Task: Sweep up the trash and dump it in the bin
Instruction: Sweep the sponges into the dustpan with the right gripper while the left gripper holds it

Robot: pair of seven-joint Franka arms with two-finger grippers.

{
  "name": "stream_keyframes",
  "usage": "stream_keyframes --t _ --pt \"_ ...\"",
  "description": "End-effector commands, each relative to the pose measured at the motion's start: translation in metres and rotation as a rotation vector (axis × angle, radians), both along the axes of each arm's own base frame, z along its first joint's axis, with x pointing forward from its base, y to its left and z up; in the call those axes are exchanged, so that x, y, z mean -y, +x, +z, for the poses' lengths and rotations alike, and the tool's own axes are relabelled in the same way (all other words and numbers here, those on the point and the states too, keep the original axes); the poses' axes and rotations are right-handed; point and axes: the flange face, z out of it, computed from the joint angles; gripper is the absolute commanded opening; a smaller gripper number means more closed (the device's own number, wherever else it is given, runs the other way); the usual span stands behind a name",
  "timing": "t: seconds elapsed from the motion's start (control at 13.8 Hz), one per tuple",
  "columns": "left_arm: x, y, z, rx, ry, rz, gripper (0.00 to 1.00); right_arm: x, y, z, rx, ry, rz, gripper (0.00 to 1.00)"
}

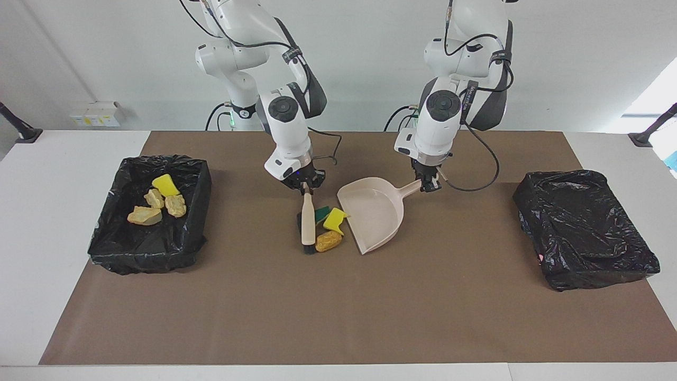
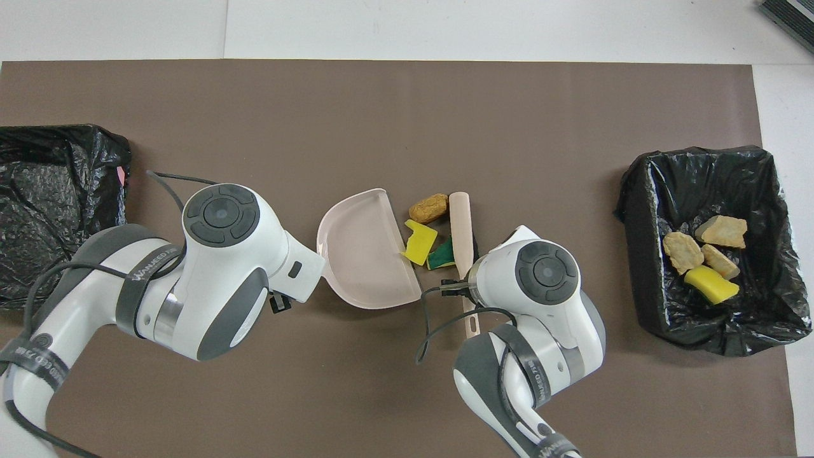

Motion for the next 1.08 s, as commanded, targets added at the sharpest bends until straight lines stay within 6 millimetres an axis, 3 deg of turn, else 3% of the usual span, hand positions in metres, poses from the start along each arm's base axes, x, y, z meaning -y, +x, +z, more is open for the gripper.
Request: stream_keyframes --t 0.0,0.22,0.43,0.58,0.79,1.01 --pt "0.001 -0.010 0.000 0.016 -0.017 0.015 0.00 -0.032 -0.008 0.003 -0.031 0.070 0.045 0.00" --pt "0.001 -0.009 0.001 0.014 -0.030 0.041 0.00 -0.074 -0.014 0.023 -0.098 0.211 0.099 0.00" --pt "0.000 -0.008 0.002 0.010 -0.041 0.054 0.00 -0.092 -0.015 0.050 -0.099 0.273 0.089 0.00" --pt "-0.004 -0.006 0.001 0.006 -0.042 0.064 0.00 -0.079 -0.012 0.070 -0.121 0.255 0.097 0.00" --pt "-0.006 0.000 0.004 0.016 -0.073 0.091 0.00 -0.031 0.001 0.106 -0.103 0.196 0.081 0.00" --pt "-0.014 0.005 0.006 0.029 -0.082 0.108 0.00 -0.007 -0.001 0.124 -0.094 0.086 0.118 0.00"
